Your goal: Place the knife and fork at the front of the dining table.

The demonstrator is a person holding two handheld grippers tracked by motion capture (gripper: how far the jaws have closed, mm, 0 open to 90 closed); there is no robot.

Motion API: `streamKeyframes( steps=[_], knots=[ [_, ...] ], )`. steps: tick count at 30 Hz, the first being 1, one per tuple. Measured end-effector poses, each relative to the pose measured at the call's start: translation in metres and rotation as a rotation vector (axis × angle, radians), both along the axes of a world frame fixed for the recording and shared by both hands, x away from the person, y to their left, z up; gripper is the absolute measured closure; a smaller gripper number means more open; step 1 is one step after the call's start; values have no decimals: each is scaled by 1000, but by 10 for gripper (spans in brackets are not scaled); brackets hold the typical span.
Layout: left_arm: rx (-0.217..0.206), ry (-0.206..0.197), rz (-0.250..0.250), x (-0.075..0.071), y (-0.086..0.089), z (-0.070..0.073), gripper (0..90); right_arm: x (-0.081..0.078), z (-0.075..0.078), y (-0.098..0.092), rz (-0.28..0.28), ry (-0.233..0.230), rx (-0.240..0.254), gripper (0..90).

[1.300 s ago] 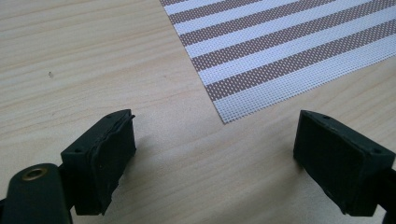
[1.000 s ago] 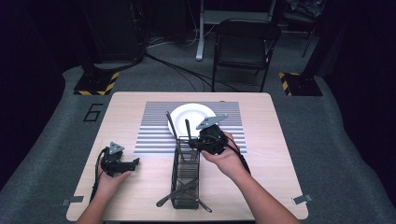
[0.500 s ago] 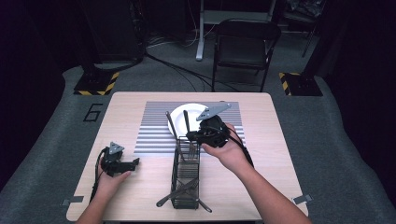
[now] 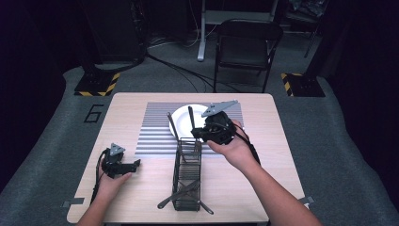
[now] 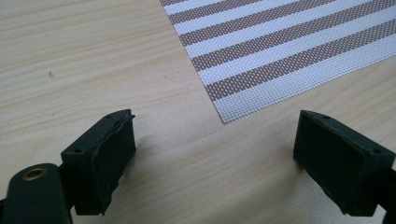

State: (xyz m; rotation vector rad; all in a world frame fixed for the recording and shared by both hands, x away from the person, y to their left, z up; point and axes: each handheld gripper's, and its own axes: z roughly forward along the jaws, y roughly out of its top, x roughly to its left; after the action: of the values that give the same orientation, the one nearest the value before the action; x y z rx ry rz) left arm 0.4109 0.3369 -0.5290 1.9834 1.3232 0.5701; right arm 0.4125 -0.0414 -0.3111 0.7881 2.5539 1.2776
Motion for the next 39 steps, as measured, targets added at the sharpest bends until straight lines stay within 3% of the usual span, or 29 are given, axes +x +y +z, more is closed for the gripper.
streamKeyframes(
  steps=[16, 27, 39],
  knots=[
    [0, 0, 0, 0, 0, 0, 126, 14, 0, -41, -99, 38, 9, 869],
    [0, 0, 0, 0, 0, 0, 126, 34, -21, -67, -203, 58, -10, 869],
    [0, 0, 0, 0, 0, 0, 126, 54, -45, -74, -270, 77, -34, 869]
  ],
)
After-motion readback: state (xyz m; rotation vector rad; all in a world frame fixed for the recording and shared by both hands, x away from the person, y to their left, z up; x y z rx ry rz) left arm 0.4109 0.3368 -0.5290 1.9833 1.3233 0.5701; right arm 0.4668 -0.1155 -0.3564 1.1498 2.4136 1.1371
